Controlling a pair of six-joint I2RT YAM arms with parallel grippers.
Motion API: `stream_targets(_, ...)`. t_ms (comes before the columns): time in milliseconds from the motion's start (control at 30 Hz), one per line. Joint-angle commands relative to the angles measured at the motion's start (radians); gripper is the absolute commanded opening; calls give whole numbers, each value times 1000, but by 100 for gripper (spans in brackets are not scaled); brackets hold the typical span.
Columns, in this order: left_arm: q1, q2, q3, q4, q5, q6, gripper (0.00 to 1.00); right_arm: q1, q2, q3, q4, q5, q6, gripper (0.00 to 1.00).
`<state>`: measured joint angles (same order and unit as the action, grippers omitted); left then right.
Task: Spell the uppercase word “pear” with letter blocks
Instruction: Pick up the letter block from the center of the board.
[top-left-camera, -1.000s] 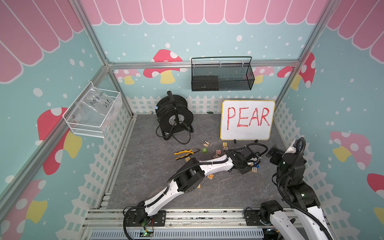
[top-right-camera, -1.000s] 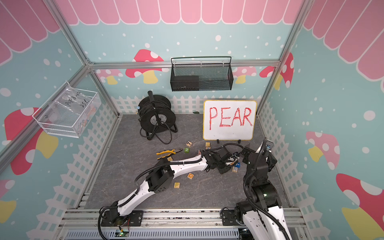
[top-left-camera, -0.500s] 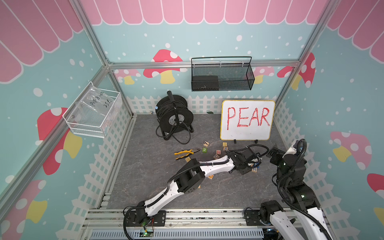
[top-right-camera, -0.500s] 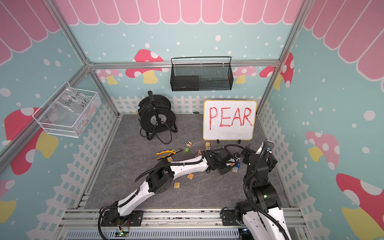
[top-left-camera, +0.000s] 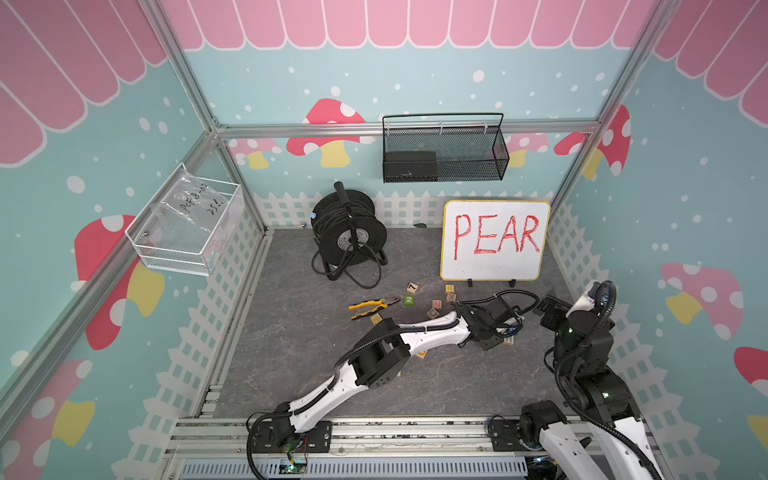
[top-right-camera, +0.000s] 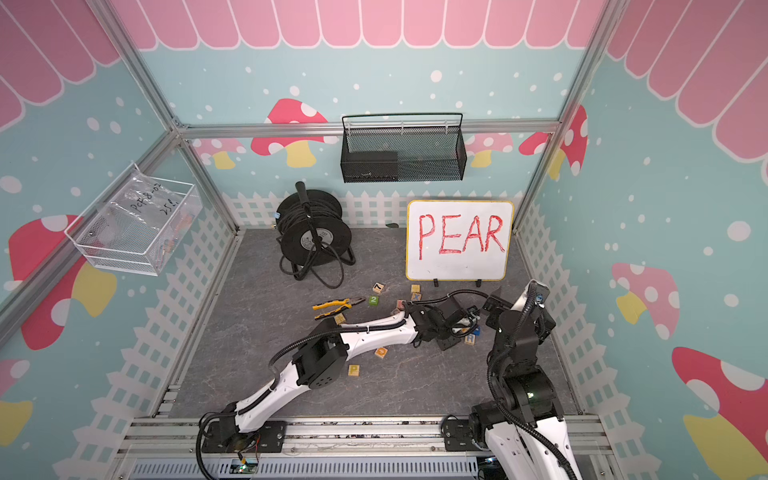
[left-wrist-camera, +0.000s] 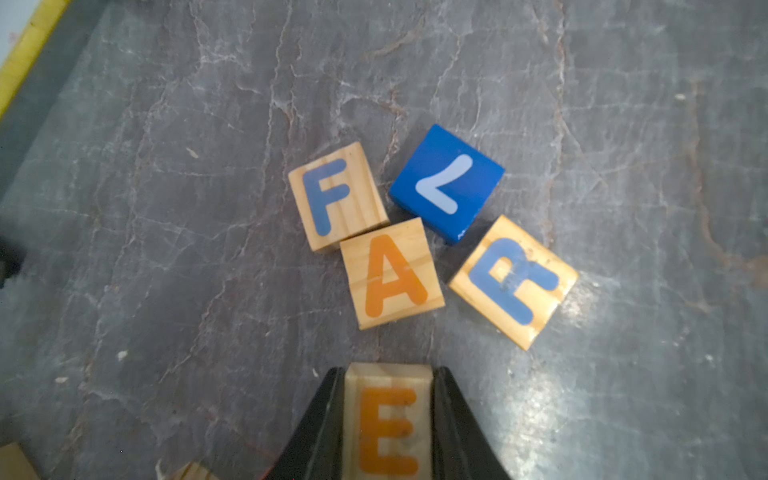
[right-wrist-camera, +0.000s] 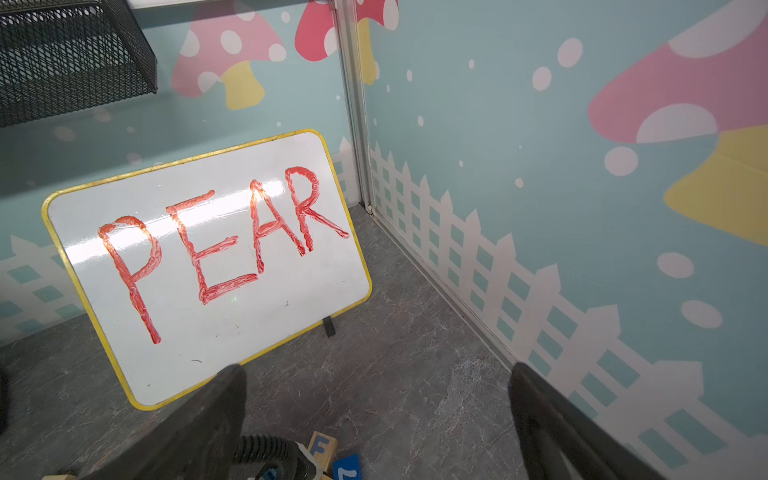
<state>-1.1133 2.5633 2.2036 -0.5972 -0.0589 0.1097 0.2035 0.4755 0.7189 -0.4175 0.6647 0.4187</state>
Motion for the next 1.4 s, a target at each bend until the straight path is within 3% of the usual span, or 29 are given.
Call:
stream_targets(0,-7,-64,-12,-58,1,-74,26,-4,-13,-19,16,16,-15,100)
stream_targets(100,-7,-147,-87,-27,-3,-153,25,-4,-17,-20,18,14,-15,99)
stream_targets(300,-12,-403,-407,143,-19,-340,23,-3,-35,-22,28,-2,-17,100)
stream_targets(467,-17,-576,-633,157,-161,-539,22,-3,-43,-28,46,-78,-35,100)
stream_targets(567,-29,-675,-765,160,-244,-682,22,-3,-20,-31,67,-237,-58,99)
stream_targets(733,-46,-794,-929,132,-349,-886,21,-4,52,-48,170,-680,-97,99)
stream_targets(833,-63,-849,-1002,117,-378,-981,20,-4,69,-60,209,-794,-91,99)
stream_targets(1133,-160,-908,-1140,101,-436,-1204,20,-2,72,-83,215,-872,-69,99)
stream_targets(1367,-178,-924,-1215,88,-448,-1340,20,-2,78,-81,208,-892,-67,99)
